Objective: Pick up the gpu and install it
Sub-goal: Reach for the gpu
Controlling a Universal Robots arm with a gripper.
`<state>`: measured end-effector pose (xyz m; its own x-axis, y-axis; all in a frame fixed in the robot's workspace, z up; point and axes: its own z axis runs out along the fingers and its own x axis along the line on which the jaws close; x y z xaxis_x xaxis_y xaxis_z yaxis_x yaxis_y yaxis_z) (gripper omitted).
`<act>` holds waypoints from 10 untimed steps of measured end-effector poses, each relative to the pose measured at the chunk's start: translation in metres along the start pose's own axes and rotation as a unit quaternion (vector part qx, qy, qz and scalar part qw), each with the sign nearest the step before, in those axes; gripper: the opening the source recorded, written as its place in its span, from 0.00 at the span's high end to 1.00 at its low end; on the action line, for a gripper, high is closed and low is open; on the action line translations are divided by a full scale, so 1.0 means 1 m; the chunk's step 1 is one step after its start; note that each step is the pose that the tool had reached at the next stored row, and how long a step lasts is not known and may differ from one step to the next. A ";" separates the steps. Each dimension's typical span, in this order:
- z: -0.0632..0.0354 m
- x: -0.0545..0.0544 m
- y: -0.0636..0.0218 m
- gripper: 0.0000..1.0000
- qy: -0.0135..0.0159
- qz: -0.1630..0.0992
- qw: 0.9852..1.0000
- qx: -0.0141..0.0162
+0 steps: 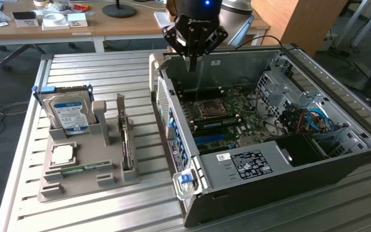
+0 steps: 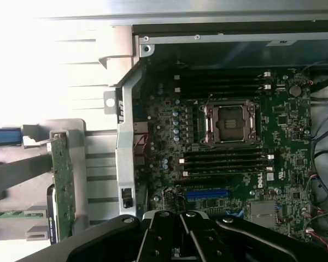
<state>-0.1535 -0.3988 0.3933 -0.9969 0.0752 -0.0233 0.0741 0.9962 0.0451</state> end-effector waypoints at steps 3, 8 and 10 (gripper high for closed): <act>-0.0001 0.002 -0.0002 0.89 0.000 0.000 1.000 0.000; -0.0002 0.006 -0.0005 0.89 0.000 0.000 1.000 0.000; -0.0002 0.008 -0.0006 0.89 0.000 0.000 1.000 0.000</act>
<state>-0.1611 -0.3988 0.3933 -0.9969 0.0753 -0.0233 0.0742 0.9962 0.0451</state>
